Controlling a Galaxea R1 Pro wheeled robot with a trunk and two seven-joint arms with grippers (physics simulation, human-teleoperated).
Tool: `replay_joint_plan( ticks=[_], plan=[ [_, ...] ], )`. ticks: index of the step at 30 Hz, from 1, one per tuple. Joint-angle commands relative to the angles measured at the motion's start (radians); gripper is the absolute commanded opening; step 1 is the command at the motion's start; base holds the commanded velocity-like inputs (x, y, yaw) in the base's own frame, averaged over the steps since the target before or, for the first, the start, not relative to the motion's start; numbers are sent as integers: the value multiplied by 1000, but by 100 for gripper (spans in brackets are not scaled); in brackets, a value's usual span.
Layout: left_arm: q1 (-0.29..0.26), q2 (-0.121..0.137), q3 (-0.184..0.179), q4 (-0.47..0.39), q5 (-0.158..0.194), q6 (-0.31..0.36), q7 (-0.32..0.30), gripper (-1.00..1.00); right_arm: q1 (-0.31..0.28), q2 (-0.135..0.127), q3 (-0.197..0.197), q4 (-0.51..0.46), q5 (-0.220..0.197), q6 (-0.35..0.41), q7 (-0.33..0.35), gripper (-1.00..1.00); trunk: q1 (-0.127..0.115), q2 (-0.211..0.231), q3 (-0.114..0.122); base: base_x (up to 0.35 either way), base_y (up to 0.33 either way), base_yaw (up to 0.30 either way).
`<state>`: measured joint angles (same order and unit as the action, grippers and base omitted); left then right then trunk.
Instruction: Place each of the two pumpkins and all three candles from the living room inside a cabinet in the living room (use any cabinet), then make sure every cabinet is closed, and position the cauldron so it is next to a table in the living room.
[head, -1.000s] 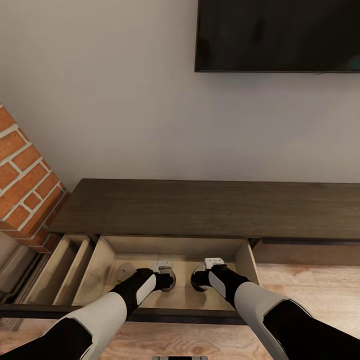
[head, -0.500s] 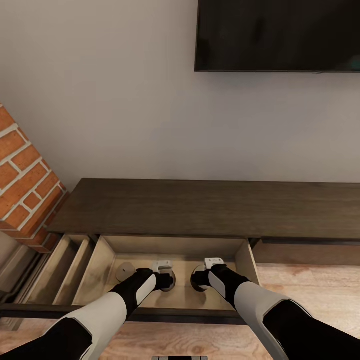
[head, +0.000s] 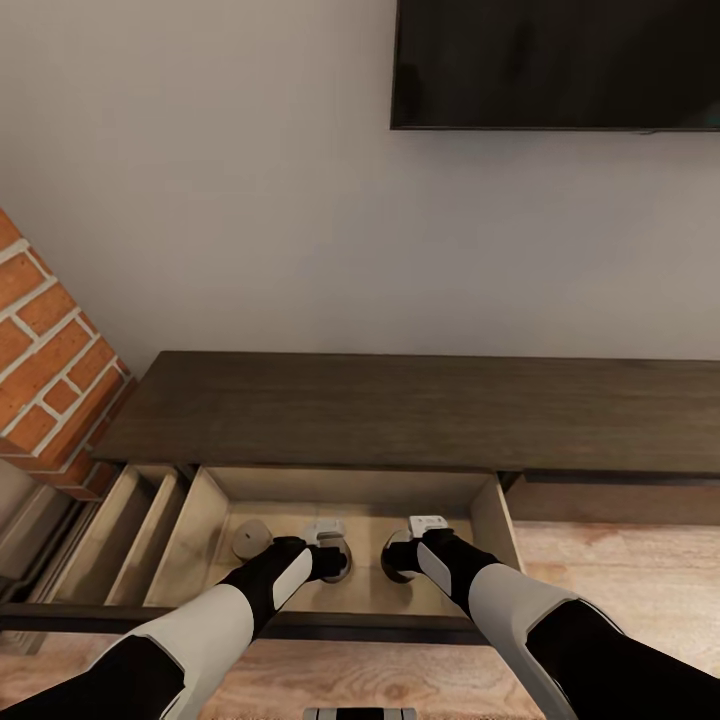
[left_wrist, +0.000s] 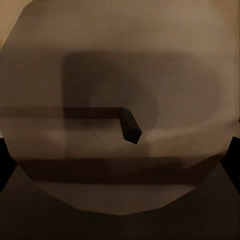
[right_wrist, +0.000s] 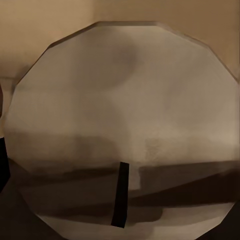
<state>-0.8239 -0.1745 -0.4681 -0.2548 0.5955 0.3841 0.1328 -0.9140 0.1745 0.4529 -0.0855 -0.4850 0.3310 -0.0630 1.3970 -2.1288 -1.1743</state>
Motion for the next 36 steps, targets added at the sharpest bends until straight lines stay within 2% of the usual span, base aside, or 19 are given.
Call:
replay_joint_plan(
  ticks=[1,12,13,36],
  plan=[
    [-1,0,-4,-1,9,3,7,-100,0,0,7,-2,-9,4,-6,-100,0,0,-1,0,0,0],
    [0,0,-4,-2,9,4,7,-100,0,0,7,-2,-9,5,-5,-100,0,0,-3,0,0,0],
    [0,0,-4,-2,9,4,7,-100,0,0,7,-1,-9,5,-5,100,0,0,-3,0,0,0],
    [-1,0,-4,-4,9,7,5,-100,0,0,6,-1,-8,5,-5,100,0,0,-3,0,0,0]
  ],
)
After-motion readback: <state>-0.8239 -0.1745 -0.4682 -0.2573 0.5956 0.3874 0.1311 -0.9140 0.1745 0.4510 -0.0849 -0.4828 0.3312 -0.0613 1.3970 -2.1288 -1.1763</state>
